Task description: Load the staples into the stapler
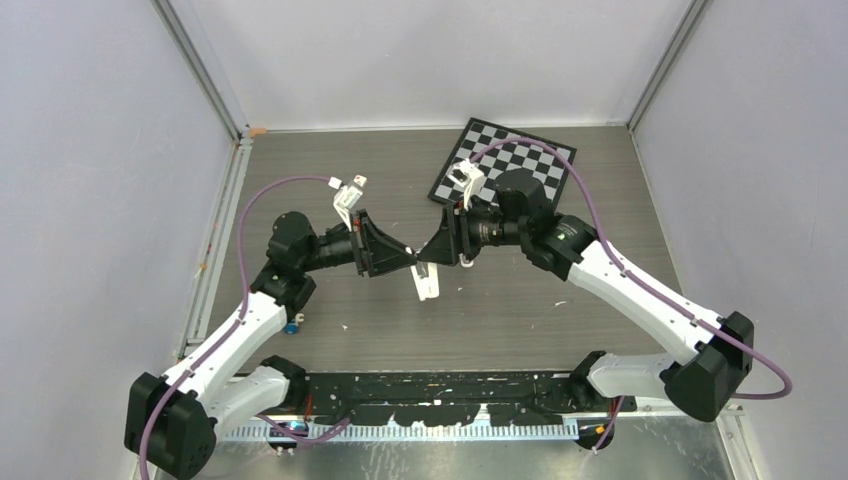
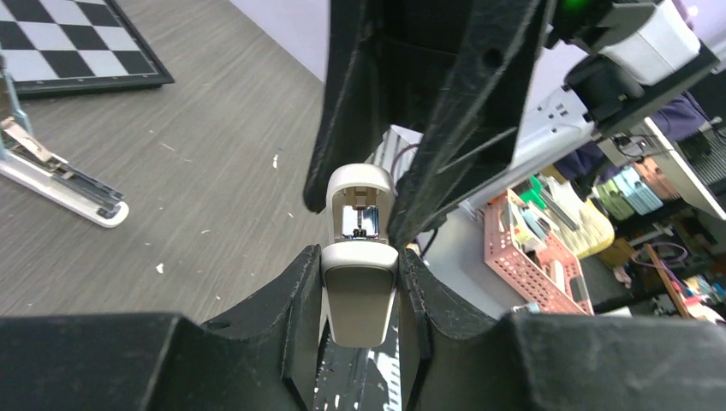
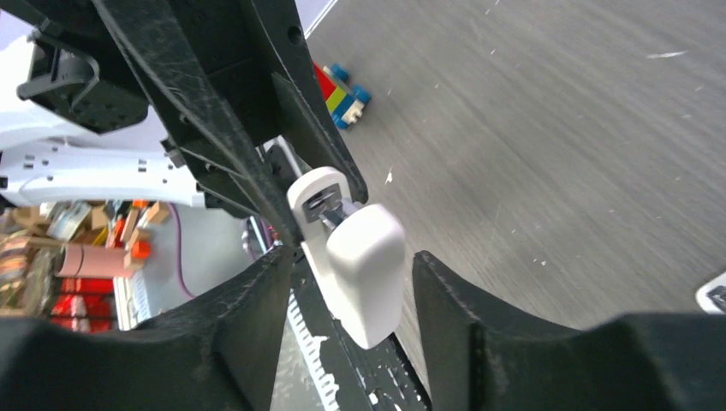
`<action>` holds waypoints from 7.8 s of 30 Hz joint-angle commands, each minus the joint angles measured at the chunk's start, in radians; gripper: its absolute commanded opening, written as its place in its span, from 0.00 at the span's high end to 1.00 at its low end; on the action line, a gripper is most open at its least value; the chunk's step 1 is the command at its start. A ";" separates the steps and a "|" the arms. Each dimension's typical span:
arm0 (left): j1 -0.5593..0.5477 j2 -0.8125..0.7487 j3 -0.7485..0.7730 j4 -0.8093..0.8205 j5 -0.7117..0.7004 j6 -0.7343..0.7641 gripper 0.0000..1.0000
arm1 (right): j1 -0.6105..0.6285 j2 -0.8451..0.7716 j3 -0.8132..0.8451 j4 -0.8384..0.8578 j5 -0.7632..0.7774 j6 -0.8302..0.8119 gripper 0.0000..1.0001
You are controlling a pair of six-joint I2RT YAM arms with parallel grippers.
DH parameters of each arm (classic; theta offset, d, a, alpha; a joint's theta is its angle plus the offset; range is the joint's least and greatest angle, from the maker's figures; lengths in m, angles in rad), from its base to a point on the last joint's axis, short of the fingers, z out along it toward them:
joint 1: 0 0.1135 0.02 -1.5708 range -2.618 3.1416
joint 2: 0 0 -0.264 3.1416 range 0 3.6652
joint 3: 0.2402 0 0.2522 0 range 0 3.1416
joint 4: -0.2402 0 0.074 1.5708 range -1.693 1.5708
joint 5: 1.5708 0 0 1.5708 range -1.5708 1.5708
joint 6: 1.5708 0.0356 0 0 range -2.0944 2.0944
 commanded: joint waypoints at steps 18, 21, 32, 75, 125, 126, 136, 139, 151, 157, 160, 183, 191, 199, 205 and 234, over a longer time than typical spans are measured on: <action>0.029 -0.023 -0.002 0.123 -0.001 -0.028 1.00 | -0.095 -0.042 -0.045 0.145 -0.226 0.082 0.86; 0.073 -0.040 -0.011 0.097 -0.040 -0.034 1.00 | -0.146 -0.061 -0.072 0.134 -0.236 0.073 0.82; 0.192 -0.117 -0.114 0.114 -0.309 -0.119 1.00 | -0.200 -0.071 -0.199 0.235 -0.192 0.195 0.93; 0.003 0.154 0.245 -0.144 0.129 0.184 0.15 | -0.153 0.054 0.100 -0.162 -0.296 -0.130 1.00; 0.114 -0.020 0.117 -0.177 -0.363 0.027 1.00 | -0.230 0.008 0.011 0.080 -0.110 0.161 0.99; 0.114 -0.027 0.096 -0.132 -0.388 -0.003 1.00 | -0.231 0.000 -0.002 0.109 -0.095 0.184 0.99; 0.114 -0.047 -0.062 0.102 -0.519 -0.250 1.00 | -0.228 -0.051 -0.115 0.357 0.090 0.432 0.99; 0.114 -0.089 -0.102 0.108 -0.590 -0.300 1.00 | -0.228 -0.079 -0.141 0.397 0.129 0.449 0.99; 0.113 -0.133 -0.208 0.097 -0.702 -0.450 1.00 | -0.200 -0.077 -0.227 0.622 0.187 0.498 1.00; 0.114 -0.216 -0.210 -0.059 -0.838 -0.445 1.00 | -0.173 -0.094 -0.249 0.662 0.294 0.473 0.99; 0.113 -0.246 -0.212 -0.121 -0.893 -0.487 1.00 | -0.159 -0.108 -0.254 0.662 0.319 0.444 1.00; 0.113 -0.485 0.019 -0.527 -0.601 0.218 0.29 | -0.101 -0.073 -0.018 0.065 -0.012 -0.187 0.99; 0.113 -0.314 0.205 -0.733 -0.183 0.475 0.28 | -0.101 -0.102 0.029 -0.012 -0.119 -0.275 0.99; 0.060 -0.162 0.229 -0.701 -0.014 0.504 0.26 | -0.101 -0.110 -0.004 0.069 -0.180 -0.222 0.99; -0.029 -0.078 0.258 -0.708 -0.048 0.521 0.27 | -0.099 -0.089 -0.005 0.096 -0.206 -0.209 0.99; -0.146 0.055 0.286 -0.628 -0.077 0.590 0.90 | -0.100 -0.023 0.012 0.163 -0.212 -0.120 0.83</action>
